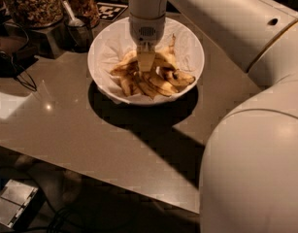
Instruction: Pick banana from white bowl
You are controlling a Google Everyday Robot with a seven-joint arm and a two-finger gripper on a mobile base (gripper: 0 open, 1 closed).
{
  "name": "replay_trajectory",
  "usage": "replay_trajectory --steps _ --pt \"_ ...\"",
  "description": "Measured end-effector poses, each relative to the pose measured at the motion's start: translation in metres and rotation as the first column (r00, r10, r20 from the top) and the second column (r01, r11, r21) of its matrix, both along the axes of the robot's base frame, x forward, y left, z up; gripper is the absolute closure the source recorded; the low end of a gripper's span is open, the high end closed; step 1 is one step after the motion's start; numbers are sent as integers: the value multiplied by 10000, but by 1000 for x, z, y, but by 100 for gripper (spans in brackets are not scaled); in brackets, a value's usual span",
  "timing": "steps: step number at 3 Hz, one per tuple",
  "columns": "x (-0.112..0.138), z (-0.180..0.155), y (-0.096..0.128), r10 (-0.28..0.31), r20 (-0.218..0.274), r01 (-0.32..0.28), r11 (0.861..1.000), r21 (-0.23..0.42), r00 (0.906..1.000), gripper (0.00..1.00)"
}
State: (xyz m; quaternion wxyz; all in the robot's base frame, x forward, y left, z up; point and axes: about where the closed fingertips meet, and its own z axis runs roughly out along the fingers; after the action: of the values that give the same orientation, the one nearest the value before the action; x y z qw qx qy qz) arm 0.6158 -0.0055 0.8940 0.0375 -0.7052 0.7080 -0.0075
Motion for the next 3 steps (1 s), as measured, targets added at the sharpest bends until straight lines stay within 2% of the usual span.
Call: replay_trajectory --steps 3 --pt "0 0 0 0 1 0 10000 1 10000 100"
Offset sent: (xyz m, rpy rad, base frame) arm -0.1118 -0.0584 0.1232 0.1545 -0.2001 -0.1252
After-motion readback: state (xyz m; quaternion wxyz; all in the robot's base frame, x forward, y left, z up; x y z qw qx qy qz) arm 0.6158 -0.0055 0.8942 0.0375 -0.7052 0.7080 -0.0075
